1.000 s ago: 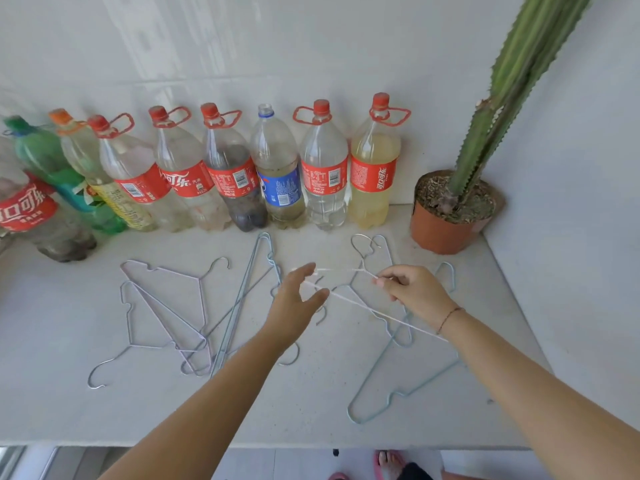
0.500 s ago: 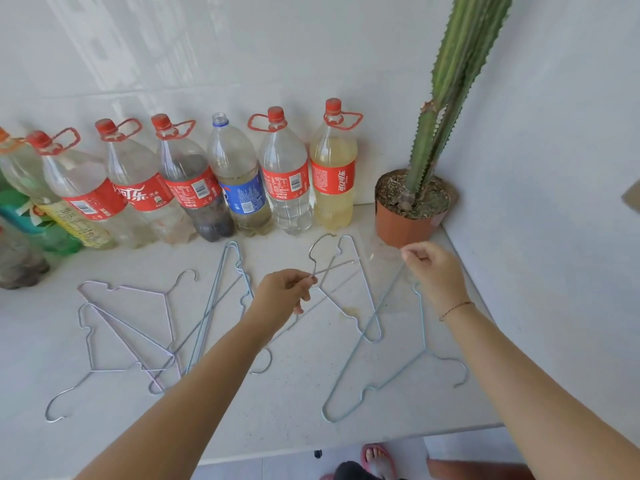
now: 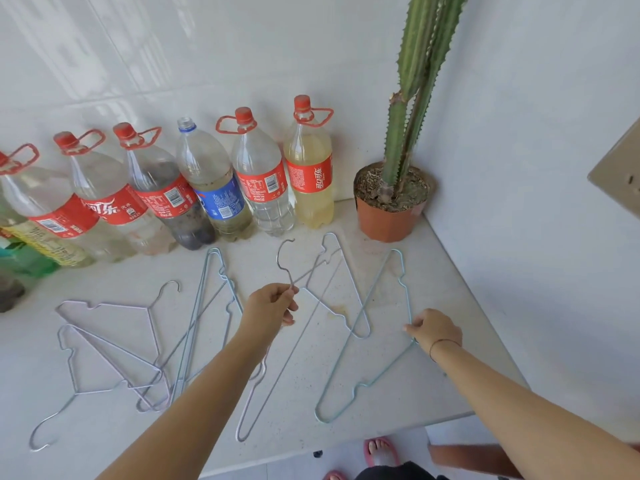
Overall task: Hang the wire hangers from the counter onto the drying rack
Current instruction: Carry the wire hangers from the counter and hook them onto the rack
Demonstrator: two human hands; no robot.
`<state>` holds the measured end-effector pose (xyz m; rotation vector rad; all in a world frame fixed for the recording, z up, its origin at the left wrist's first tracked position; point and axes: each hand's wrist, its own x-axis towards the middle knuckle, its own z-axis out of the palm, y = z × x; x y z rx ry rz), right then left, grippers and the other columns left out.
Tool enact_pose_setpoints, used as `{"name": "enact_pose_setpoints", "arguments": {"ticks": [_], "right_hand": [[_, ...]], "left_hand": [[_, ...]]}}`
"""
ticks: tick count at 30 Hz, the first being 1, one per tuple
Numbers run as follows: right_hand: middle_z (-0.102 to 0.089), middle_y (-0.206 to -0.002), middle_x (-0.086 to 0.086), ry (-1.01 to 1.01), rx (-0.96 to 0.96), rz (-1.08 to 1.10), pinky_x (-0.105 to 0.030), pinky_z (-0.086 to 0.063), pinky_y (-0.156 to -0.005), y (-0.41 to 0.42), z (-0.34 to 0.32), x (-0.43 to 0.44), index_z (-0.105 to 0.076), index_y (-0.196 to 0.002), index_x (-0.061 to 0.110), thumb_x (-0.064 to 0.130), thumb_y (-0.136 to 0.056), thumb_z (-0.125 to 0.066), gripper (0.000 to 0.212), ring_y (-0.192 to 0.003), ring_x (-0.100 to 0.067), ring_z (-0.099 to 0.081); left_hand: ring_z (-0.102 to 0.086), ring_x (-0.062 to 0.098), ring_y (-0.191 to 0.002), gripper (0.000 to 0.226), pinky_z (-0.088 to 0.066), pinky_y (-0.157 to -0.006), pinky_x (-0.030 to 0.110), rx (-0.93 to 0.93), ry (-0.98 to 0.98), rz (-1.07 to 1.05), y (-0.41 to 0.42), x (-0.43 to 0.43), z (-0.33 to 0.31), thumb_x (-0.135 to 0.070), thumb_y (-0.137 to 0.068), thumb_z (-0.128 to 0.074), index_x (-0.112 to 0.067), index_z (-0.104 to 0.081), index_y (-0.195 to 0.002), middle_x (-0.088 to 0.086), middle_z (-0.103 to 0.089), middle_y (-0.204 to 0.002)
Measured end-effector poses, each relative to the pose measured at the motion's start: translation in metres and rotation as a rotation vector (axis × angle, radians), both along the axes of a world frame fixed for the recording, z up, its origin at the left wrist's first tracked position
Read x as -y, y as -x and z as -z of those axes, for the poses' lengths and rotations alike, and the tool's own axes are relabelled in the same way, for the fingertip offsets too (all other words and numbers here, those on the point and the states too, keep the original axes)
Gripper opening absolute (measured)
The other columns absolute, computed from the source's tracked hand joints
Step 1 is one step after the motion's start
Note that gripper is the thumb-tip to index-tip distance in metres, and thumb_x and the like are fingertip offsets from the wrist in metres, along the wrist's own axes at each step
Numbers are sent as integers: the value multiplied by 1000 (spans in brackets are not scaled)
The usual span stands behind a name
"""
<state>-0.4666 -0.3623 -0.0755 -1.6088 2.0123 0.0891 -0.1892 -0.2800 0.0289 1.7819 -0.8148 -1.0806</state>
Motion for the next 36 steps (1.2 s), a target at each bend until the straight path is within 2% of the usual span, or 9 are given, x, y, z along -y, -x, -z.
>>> {"name": "enact_pose_setpoints", "arguments": {"ticks": [5, 9, 13, 17, 19, 22, 27, 32, 36], "right_hand": [[-55, -59, -2, -78, 126, 77, -22, -37, -52, -4, -1, 9, -66, -68, 10, 23, -75, -64, 15, -61, -22, -55], [-56, -50, -8, -203, 401, 158, -23, -38, -49, -5, -10, 14, -55, -54, 6, 11, -72, -62, 19, -45, -19, -51], [-70, -77, -15, -591, 933, 359, -27, -53, -58, -6, -35, 5, -61, -87, 4, 8, -89, -56, 7, -63, -23, -67], [-67, -104, -26, -652, 1253, 293, -35, -58, -68, -8, -53, 5, -41, -125, 13, -6, -91, -43, 38, -86, -33, -70], [-64, -115, -23, -567, 1211, 114, -37, -56, -79, -16, -58, 4, -31, -131, 24, -10, -92, -38, 53, -97, -33, -67], [-68, -110, -12, -372, 1131, -2, -36, -49, -89, -33, -65, 6, -28, -132, 29, -12, -90, -37, 60, -99, -28, -67], [-62, -93, -8, -171, 857, -193, -19, -49, -65, -69, -65, 20, -24, -140, 28, -4, -86, -49, 68, -80, -18, -62], [-46, -80, -1, 17, 575, -382, -20, -41, -63, -109, -65, 41, -22, -145, 27, 3, -84, -48, 71, -68, -13, -47], [-41, -117, -7, 140, 329, -539, -35, -43, -91, -131, -72, 59, -32, -140, 30, 11, -84, -52, 62, -105, -24, -49]], "left_hand": [[-50, 16, -53, 16, -48, -56, 22, -26, -10, -15, 3, -2, 3, -9, -94, -51, -10, -66, -90, 5, -60, -68], [-51, 15, -55, 16, -49, -57, 22, -21, -18, -8, 0, -4, 5, -8, -94, -50, -10, -67, -91, 5, -60, -70], [-51, 16, -56, 16, -50, -58, 24, -44, -20, -5, -1, -1, 6, -7, -94, -50, -6, -66, -94, 6, -60, -69], [-51, 17, -56, 16, -49, -56, 23, -53, -26, -7, -2, 1, 7, -8, -94, -51, -6, -66, -96, 5, -60, -69], [-51, 17, -57, 17, -48, -56, 23, -52, -29, -5, -3, 1, 8, -8, -94, -50, -6, -66, -96, 6, -60, -70], [-51, 16, -57, 17, -48, -54, 21, -47, -26, -14, -8, 2, 8, -9, -94, -50, -6, -66, -96, 6, -60, -70], [-56, 18, -68, 15, -49, -64, 25, -76, -63, -19, -8, 6, 13, -9, -93, -51, -7, -65, -90, 6, -64, -80], [-57, 22, -88, 14, -45, -74, 26, -126, -101, -7, -2, 17, 15, -10, -93, -50, -10, -63, -87, 10, -64, -94], [-60, 19, -86, 17, -48, -80, 31, -126, -101, -5, -2, 17, 12, -12, -93, -49, -14, -63, -83, 7, -67, -96]]}}
